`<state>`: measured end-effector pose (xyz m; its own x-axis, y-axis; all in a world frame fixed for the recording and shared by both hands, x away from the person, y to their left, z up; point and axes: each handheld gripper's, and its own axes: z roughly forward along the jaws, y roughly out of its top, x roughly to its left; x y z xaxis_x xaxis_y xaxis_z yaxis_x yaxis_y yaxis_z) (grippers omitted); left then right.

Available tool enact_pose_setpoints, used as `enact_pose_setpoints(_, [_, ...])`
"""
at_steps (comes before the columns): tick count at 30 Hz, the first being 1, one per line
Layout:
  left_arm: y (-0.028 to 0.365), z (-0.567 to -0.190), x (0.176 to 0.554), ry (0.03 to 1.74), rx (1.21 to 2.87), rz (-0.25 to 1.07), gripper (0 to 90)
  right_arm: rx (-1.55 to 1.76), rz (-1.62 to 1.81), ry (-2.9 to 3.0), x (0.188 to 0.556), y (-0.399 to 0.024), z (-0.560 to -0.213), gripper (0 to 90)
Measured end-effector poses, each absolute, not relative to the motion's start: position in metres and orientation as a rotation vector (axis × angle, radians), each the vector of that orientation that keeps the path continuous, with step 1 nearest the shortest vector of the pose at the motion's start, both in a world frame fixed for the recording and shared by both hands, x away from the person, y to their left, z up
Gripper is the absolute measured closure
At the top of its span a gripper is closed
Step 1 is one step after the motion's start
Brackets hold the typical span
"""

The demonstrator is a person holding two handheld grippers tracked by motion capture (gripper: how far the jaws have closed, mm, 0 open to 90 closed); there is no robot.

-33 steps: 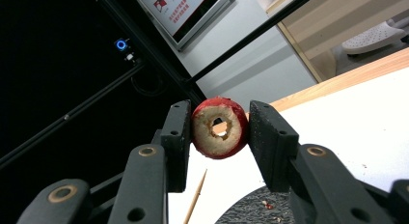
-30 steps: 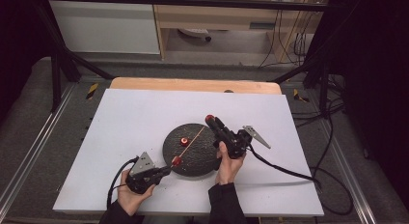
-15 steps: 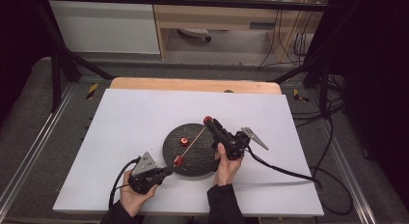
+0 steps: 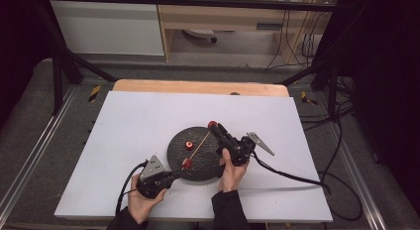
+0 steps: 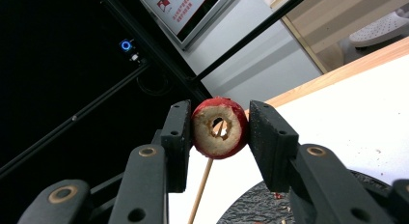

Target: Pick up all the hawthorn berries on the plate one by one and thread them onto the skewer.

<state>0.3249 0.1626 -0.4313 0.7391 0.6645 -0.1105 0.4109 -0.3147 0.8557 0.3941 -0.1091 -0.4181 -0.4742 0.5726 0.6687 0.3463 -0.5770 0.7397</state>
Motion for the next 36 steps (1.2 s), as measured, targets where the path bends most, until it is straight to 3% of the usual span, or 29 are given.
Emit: enact_pose_setpoints(36, [0.123,-0.401,0.362,0.804,1.936,0.316,88.4,1.505,2.191,1.427,0.383,-0.11,-0.423,62.2])
